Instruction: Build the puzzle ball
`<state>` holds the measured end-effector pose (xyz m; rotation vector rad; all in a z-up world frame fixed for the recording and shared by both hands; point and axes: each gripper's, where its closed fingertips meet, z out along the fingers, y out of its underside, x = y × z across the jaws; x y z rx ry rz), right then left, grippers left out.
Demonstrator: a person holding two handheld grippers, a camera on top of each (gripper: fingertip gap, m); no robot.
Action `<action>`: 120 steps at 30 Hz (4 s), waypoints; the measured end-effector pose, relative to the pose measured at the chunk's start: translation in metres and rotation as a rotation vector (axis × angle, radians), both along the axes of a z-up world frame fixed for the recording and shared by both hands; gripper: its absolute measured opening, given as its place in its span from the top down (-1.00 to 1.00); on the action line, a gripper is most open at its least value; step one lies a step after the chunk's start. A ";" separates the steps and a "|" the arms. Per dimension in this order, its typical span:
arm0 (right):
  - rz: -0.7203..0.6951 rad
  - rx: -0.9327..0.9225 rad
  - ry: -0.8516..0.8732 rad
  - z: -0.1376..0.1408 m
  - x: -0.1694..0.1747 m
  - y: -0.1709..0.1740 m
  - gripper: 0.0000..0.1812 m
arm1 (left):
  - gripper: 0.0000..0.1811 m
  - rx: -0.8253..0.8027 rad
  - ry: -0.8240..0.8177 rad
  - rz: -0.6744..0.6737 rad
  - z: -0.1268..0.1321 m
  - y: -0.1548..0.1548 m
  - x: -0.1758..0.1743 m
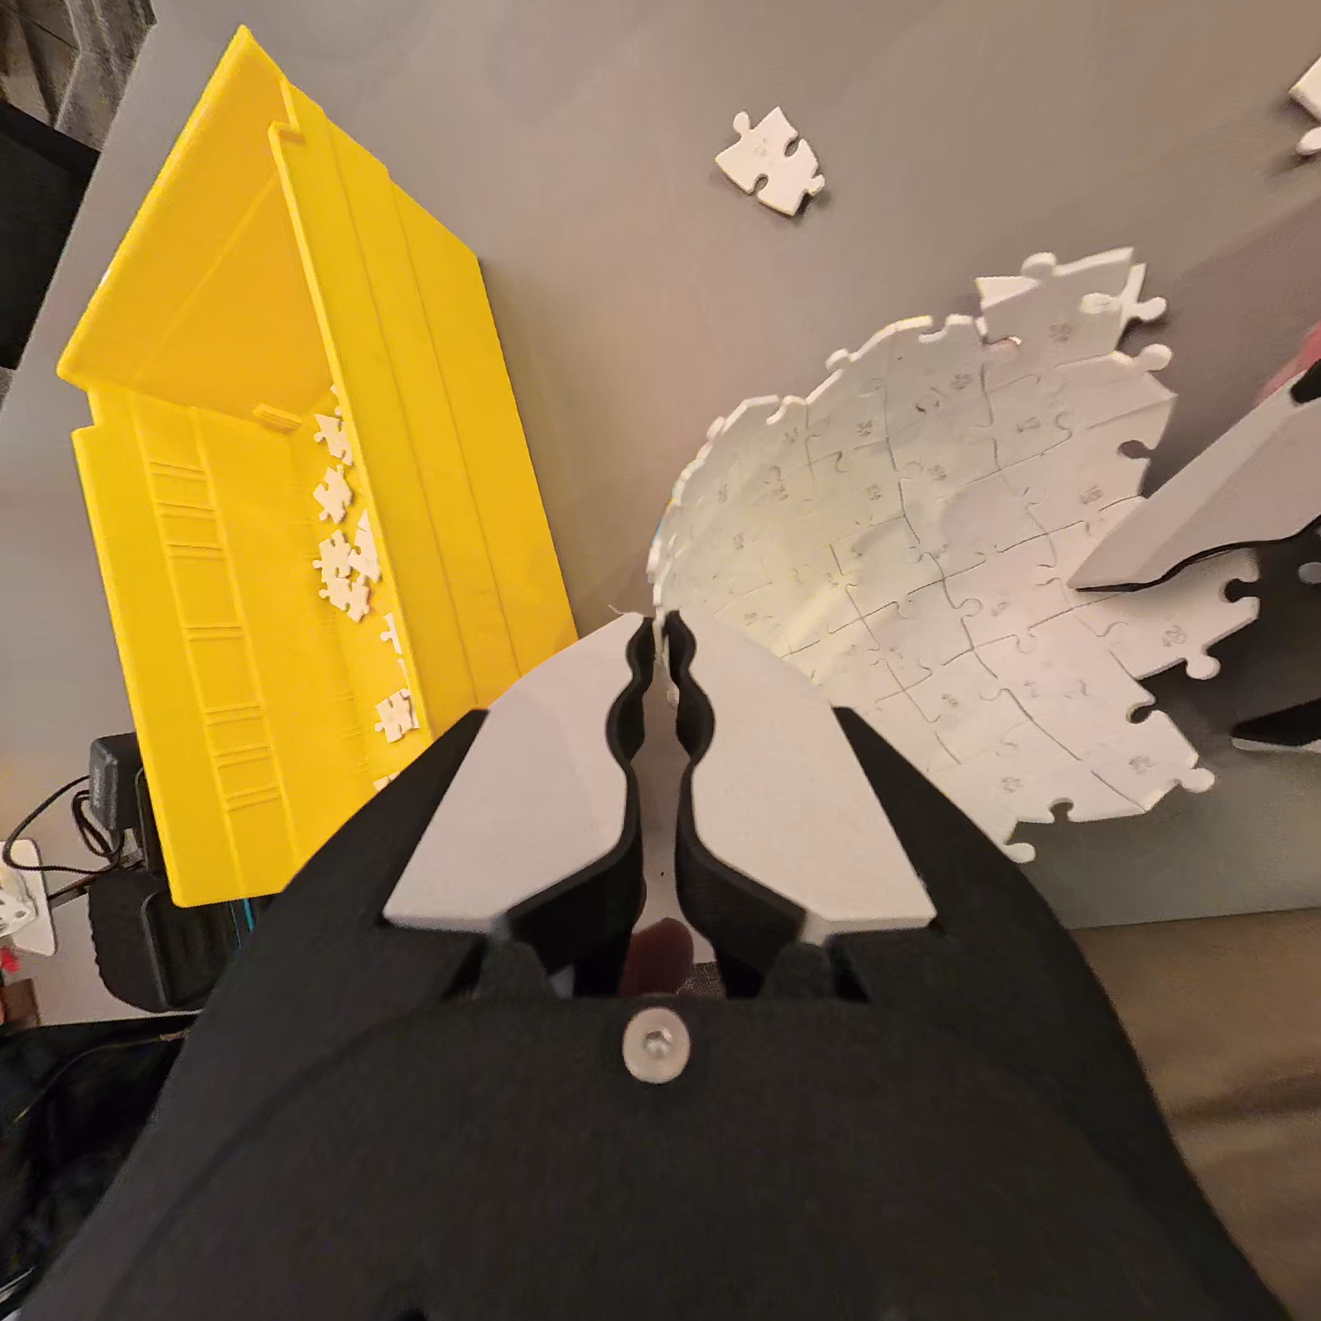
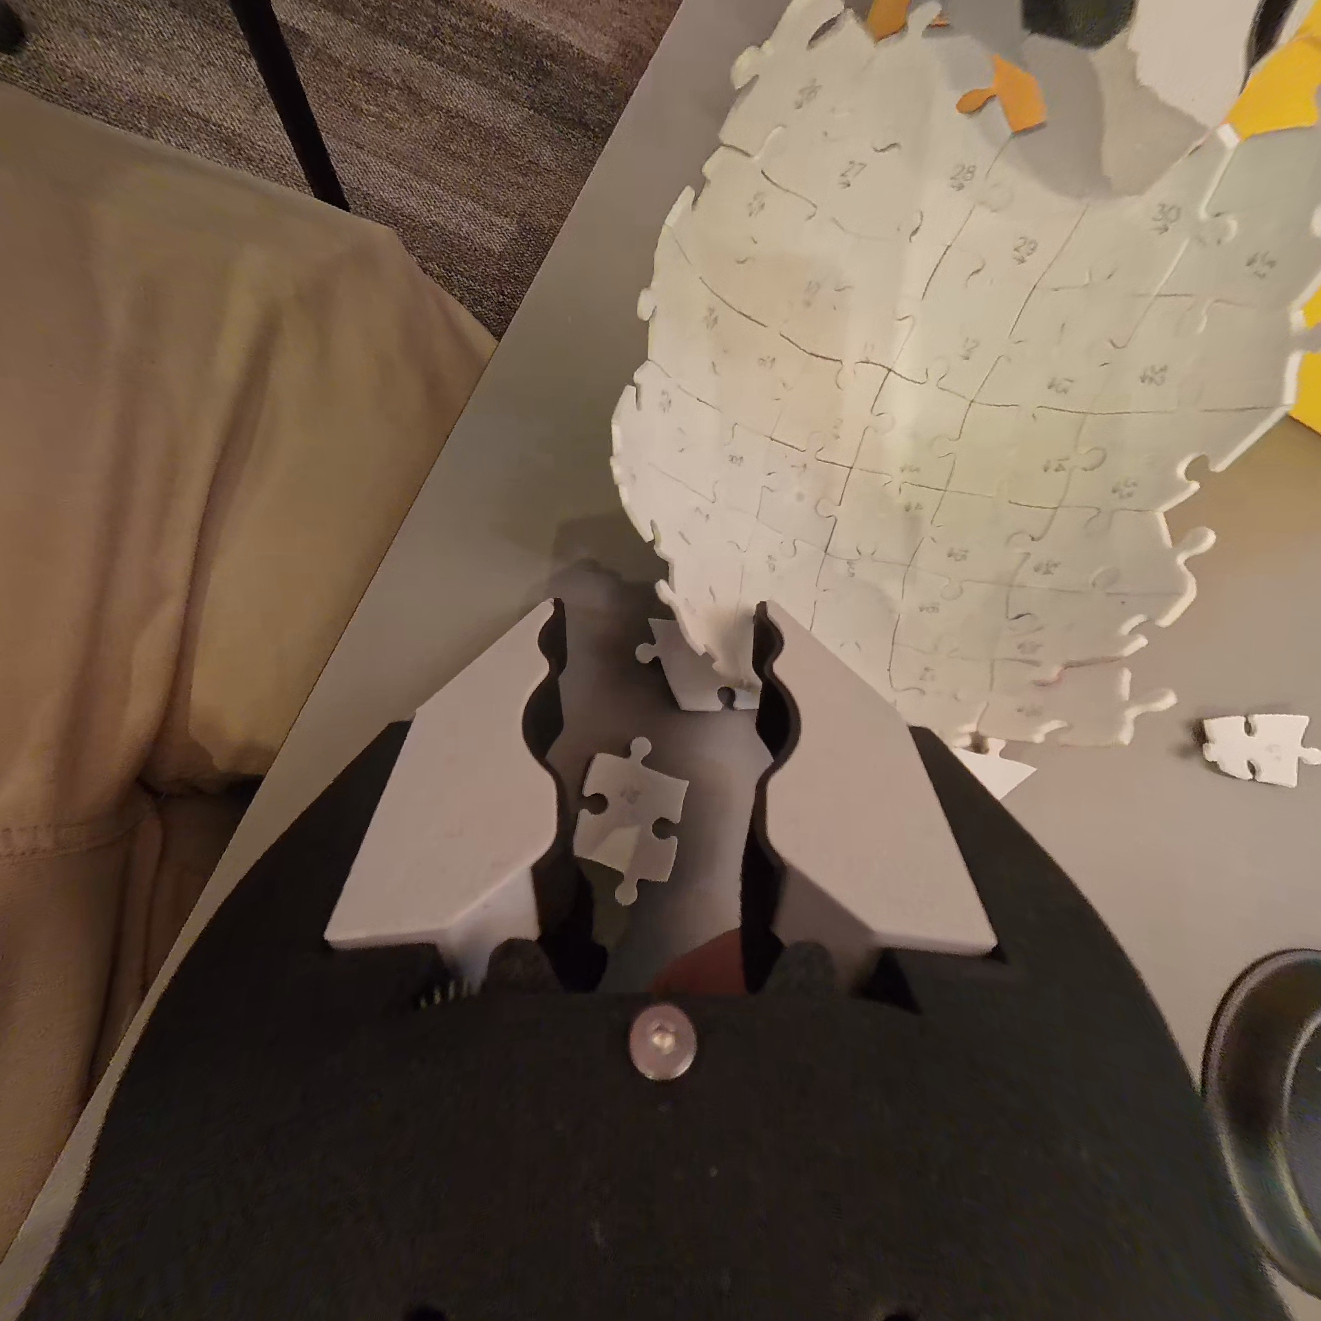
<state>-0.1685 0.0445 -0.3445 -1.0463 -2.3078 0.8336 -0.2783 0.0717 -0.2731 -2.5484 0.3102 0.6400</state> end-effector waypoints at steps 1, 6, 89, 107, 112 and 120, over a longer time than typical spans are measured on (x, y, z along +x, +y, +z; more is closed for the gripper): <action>0.000 -0.001 0.000 0.000 0.000 0.000 0.43 | 0.97 0.007 -0.003 0.004 0.000 0.000 0.000; -0.003 -0.003 0.006 0.001 0.001 0.001 0.41 | 0.97 0.042 -0.004 0.012 0.001 -0.002 -0.001; 0.013 -0.234 -0.126 -0.001 0.010 -0.030 0.28 | 0.98 0.434 0.340 0.040 0.035 -0.005 0.021; 0.016 -0.221 -0.126 -0.002 0.012 -0.028 0.29 | 0.98 0.477 0.386 -0.010 0.039 -0.015 0.022; 0.020 -0.216 -0.122 -0.002 0.011 -0.030 0.29 | 0.98 0.488 0.392 -0.023 0.038 -0.014 0.026; 0.032 -0.202 -0.106 0.006 0.015 -0.027 0.27 | 0.98 0.496 0.397 -0.024 0.037 -0.016 0.025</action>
